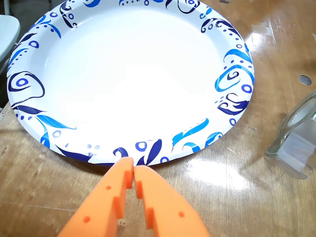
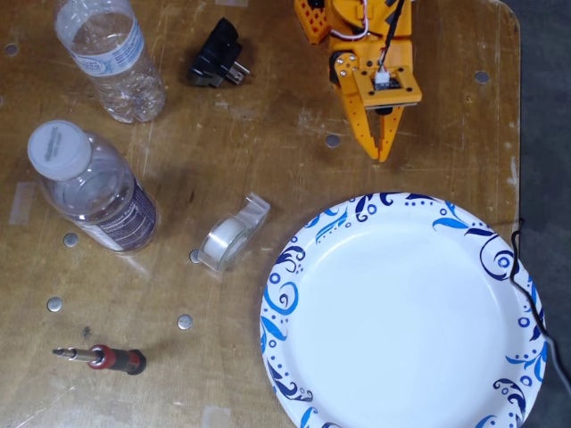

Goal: Move the bottles to the plate

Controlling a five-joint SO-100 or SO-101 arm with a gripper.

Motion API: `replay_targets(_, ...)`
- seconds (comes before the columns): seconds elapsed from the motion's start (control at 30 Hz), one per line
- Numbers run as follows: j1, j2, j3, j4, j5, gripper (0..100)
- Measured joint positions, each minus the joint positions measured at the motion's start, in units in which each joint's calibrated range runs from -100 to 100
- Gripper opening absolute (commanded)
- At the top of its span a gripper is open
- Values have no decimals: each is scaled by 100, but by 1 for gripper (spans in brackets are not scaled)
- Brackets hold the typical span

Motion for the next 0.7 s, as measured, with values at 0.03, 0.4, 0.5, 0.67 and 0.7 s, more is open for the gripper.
replay_targets(0.03, 18, 0, 0, 0, -10, 1)
replay_targets(0.4, 884, 0, -567, 0, -10, 2)
replay_targets(0.5, 620, 0, -854, 0, -5, 2)
replay_targets(0.67, 602, 0, -1232, 0, -5, 2)
replay_targets(0.7, 611, 0, -1277, 0, -5, 2)
